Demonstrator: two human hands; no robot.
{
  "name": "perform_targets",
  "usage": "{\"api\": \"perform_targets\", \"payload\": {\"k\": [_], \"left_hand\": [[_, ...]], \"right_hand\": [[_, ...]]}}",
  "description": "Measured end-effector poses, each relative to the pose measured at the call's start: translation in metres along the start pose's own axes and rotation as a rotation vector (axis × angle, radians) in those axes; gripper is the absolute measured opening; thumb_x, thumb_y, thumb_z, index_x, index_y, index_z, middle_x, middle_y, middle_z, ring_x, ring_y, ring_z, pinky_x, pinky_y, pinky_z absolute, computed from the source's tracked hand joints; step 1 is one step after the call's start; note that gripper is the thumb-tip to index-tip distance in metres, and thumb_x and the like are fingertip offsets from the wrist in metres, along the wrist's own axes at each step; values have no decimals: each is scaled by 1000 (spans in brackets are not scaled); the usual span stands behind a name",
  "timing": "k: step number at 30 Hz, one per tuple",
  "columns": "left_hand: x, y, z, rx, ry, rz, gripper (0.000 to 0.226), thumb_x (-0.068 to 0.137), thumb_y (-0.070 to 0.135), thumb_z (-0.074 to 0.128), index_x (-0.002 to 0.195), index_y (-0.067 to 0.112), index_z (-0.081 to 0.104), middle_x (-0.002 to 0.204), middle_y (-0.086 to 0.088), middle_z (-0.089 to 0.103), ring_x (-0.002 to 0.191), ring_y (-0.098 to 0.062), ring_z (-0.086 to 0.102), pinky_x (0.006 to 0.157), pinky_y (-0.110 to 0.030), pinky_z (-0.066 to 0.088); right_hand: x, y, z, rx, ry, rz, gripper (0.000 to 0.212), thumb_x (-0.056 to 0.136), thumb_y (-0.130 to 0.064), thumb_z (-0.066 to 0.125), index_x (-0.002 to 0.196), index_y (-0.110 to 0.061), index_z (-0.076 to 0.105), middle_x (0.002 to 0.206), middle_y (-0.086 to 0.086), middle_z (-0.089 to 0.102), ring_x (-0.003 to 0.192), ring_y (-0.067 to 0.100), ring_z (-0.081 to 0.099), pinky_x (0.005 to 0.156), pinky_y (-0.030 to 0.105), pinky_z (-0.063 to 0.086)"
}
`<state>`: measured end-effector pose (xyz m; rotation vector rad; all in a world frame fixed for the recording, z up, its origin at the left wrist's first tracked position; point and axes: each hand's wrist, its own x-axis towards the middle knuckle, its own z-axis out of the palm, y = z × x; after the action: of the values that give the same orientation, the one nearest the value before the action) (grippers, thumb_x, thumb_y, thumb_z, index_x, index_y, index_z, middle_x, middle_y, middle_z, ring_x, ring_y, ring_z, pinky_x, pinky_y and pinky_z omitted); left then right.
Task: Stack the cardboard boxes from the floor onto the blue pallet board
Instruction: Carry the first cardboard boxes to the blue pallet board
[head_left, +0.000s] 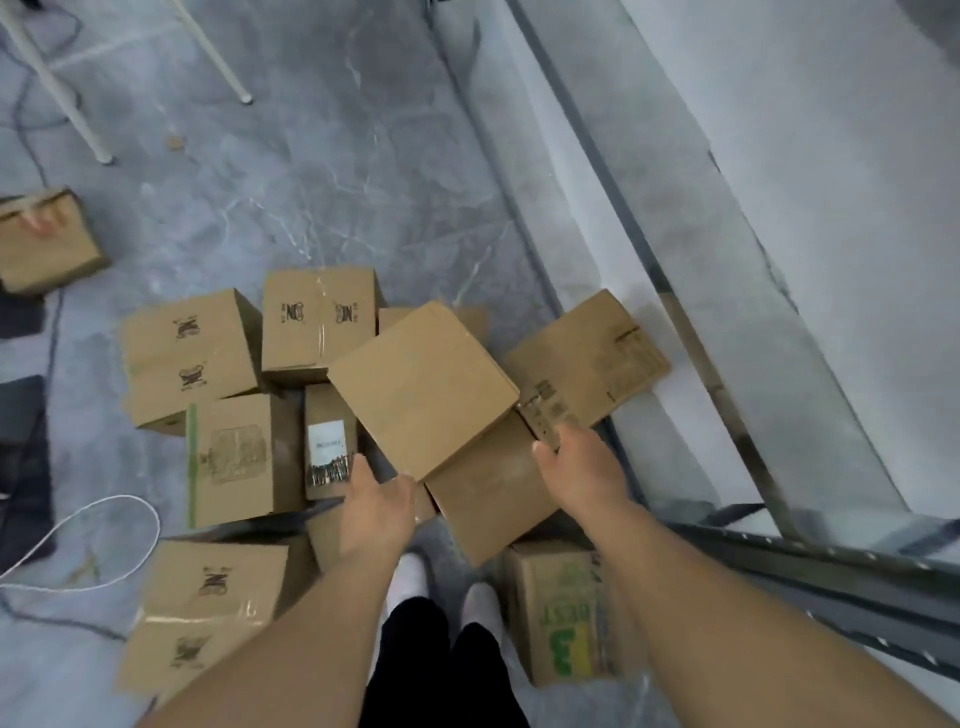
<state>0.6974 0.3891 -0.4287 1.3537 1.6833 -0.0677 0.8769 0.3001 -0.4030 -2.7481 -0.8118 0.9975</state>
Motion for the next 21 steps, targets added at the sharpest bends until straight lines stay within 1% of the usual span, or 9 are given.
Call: {"api": "perform_targets", "payload": {"k": [3,6,8,11,13,15,17,19,21], "left_hand": [[45,-3,25,0,6,-44,65,93,27,46,147,8,16,151,-13,27,133,-31,35,103,-35,31],[88,-8,47,-5,29,-83,62,92,27,46,143,3,21,144,-20,36,125,-36,42,100,-39,36],[112,-11,58,-18,52,-101,60,92,27,46,141,1,23,140,-21,39,123,-37,42,99,-40,37],[143,-20,68,-28,63,-146,62,92,30,47,141,0,23,142,-20,39,128,-36,39,104,-41,34],[159,-29,73,-20,60,-170,62,91,32,47,140,1,25,141,-20,41,129,-35,39,103,-39,34],[166,-38,77,-30,28,-186,55,92,32,47,136,3,31,135,-19,48,123,-35,45,97,-36,36],[167,-47,80,-73,-34,-202,48,93,30,46,133,6,36,128,-17,53,116,-34,50,93,-34,38],[164,-54,81,-124,-60,-218,48,93,28,47,136,10,36,126,-15,55,114,-34,51,96,-35,40],[160,-58,77,-170,-67,-234,50,92,24,47,139,15,33,126,-13,56,113,-32,52,98,-38,41]], "right_hand": [[51,-3,20,-20,-37,21,46,96,-38,41,134,-12,43,131,10,53,119,28,49,90,36,42],[101,-10,44,-17,-71,10,48,96,-35,42,136,-10,39,135,11,48,122,29,47,94,39,40],[130,-14,59,-43,-105,2,51,95,-35,43,138,-8,36,137,13,45,122,31,45,95,40,40],[169,-22,80,-68,-157,18,70,94,-39,46,148,-7,15,151,13,26,135,33,31,105,43,32],[189,-24,93,-61,-146,18,76,93,-38,49,149,-6,8,155,12,16,139,33,24,109,42,27],[202,-25,105,-80,-152,30,75,93,-35,51,148,-5,11,153,13,21,138,33,27,109,40,28],[209,-24,113,-111,-179,39,68,92,-31,53,145,-3,21,148,15,32,133,33,35,106,39,33],[208,-23,116,-119,-175,44,56,91,-26,55,137,-3,33,140,15,40,126,34,43,101,39,39],[202,-24,115,-128,-154,46,47,91,-22,56,130,-4,40,134,15,45,120,35,47,95,38,42]]}}
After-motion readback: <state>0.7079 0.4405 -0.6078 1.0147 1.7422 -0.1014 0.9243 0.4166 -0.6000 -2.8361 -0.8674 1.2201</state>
